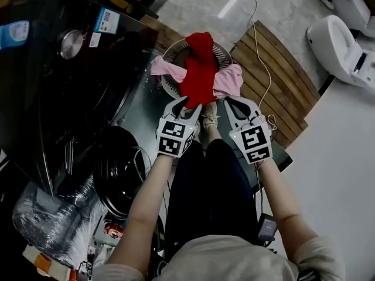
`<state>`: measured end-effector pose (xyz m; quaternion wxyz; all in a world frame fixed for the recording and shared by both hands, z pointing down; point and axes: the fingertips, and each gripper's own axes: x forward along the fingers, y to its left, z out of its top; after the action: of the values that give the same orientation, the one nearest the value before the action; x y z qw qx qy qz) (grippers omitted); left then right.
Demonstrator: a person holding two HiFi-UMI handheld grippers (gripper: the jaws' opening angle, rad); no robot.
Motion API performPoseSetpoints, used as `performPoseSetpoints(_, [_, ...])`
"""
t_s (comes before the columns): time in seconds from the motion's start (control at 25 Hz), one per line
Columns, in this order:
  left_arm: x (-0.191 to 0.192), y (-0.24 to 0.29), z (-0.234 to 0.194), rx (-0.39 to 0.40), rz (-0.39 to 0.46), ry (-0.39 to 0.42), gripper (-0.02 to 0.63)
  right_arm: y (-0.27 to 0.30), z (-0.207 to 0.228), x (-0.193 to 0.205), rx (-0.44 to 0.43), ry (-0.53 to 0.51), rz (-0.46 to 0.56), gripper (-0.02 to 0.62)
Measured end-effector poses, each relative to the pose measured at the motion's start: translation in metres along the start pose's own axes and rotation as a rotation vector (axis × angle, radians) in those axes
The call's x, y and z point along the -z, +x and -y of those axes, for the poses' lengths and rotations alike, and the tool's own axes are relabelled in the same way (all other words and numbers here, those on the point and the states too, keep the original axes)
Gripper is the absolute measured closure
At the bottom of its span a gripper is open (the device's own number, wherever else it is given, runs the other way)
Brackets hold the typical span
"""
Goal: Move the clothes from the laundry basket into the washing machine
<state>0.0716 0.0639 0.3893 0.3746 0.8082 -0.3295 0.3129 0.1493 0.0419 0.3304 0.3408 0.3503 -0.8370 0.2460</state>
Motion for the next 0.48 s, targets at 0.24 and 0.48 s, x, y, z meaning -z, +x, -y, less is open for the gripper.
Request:
performPoseSetpoints(0.24, [0.078, 0.1, -0.012, 0.151, -0.17, -0.022, 0.452, 0.054, 0.012, 0.081, 0.085, 0.161, -0.032, 0.588])
performPoseSetpoints(0.48, [0.123, 0.176, -0.04, 0.145, -0.251, 0.005, 0.451, 0.097, -0.004, 0.14, 0.074, 0.257, -0.056, 0.588])
